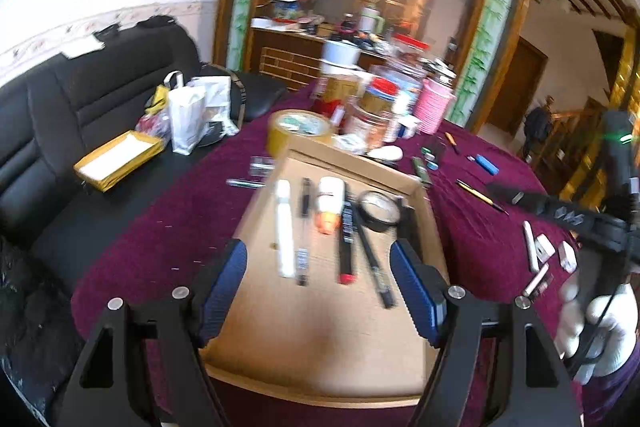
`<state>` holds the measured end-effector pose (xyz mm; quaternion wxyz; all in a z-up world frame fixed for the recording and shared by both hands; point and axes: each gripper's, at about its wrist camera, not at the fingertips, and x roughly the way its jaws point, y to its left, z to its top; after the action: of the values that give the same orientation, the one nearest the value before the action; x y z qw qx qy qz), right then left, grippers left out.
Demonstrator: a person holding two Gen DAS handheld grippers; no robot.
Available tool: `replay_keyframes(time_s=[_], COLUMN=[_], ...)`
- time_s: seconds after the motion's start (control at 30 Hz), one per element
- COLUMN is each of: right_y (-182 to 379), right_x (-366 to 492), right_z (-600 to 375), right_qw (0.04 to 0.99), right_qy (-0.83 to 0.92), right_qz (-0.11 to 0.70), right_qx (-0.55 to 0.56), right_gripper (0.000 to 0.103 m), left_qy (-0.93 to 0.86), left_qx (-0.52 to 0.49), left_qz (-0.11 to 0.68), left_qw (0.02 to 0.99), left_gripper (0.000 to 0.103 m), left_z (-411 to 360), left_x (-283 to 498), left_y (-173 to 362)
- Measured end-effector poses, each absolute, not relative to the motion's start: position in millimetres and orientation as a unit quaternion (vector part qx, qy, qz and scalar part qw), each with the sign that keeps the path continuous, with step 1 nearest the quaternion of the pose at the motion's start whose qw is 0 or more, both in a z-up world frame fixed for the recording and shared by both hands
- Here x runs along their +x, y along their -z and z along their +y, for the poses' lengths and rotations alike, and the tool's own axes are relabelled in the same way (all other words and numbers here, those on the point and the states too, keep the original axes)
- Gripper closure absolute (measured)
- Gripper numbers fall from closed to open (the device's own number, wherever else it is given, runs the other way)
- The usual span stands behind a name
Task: Organize rigid objects
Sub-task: 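Grasp the white marker with the left tool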
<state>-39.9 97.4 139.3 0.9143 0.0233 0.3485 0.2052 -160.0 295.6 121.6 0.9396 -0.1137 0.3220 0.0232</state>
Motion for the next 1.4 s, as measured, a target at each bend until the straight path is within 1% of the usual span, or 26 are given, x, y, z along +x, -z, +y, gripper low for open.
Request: replay_keyframes(time_s=[0.03, 0.07, 0.1, 0.17, 0.2, 0.23, 0.37, 0.5, 0.67, 0.8, 0.9, 1.1, 1.23, 1.27, 1.3, 1.33, 1.4], right_y=[-151, -159, -164, -167, -166, -166, -146, -123, -92, -74, -64, -65, -63, -63, -64, -64, -66], right_x=[-55, -69, -79, -102, -107, -104, -74, -55, -44, -50, -47, -54, -48, -48, -49, -48, -49], right_z=[84, 69, 58, 26, 15, 8, -53, -112, -172, -212, -240, -258, -256, -255, -256, -256, -257], right_qw=[0.937, 0.956, 0.968, 0.989, 0.992, 0.992, 0.976, 0.965, 0.956, 0.95, 0.931, 0.921, 0.917, 0.917, 0.917, 0.918, 0.919], right_qy=[-0.174, -0.14, -0.11, -0.049, -0.031, -0.022, 0.007, 0.046, 0.083, 0.095, 0.096, 0.098, 0.089, 0.087, 0.087, 0.087, 0.087], right_qz=[0.302, 0.259, 0.223, 0.14, 0.12, 0.118, 0.218, 0.258, 0.273, 0.27, 0.295, 0.288, 0.297, 0.297, 0.296, 0.294, 0.29], right_qx=[0.0, -0.017, -0.026, -0.03, -0.032, -0.032, -0.014, 0.029, 0.064, 0.124, 0.192, 0.243, 0.251, 0.251, 0.251, 0.251, 0.253], right_gripper=[0.024, 0.015, 0.0, 0.0, 0.0, 0.0, 0.0, 0.001, 0.001, 0.001, 0.001, 0.001, 0.001, 0.001, 0.001, 0.001, 0.001], left_qy=[-0.014, -0.005, 0.004, 0.021, 0.027, 0.04, 0.071, 0.099, 0.14, 0.162, 0.178, 0.202, 0.204, 0.204, 0.206, 0.207, 0.211], left_qx=[-0.108, -0.104, -0.099, -0.092, -0.091, -0.089, -0.076, -0.05, -0.037, -0.025, -0.006, 0.016, 0.066, 0.075, 0.087, 0.094, 0.108], left_qz=[0.323, 0.323, 0.324, 0.327, 0.329, 0.335, 0.356, 0.377, 0.417, 0.435, 0.44, 0.465, 0.459, 0.457, 0.455, 0.456, 0.457], left_qw=[0.94, 0.941, 0.941, 0.94, 0.939, 0.937, 0.929, 0.919, 0.897, 0.885, 0.88, 0.862, 0.862, 0.862, 0.862, 0.861, 0.857], left_gripper=[0.029, 0.029, 0.029, 0.029, 0.028, 0.027, 0.027, 0.027, 0.027, 0.027, 0.027, 0.028, 0.028, 0.031, 0.04, 0.046, 0.07], left_z=[287, 278, 268, 251, 244, 233, 199, 161, 115, 77, 40, -36, -80, -86, -95, -100, -111], left_x=[-160, -159, -159, -158, -157, -156, -153, -149, -133, -112, -81, -17, 13, 17, 24, 27, 34], left_y=[-123, -124, -125, -126, -126, -125, -119, -111, -100, -94, -90, -62, -46, -43, -39, -37, -32])
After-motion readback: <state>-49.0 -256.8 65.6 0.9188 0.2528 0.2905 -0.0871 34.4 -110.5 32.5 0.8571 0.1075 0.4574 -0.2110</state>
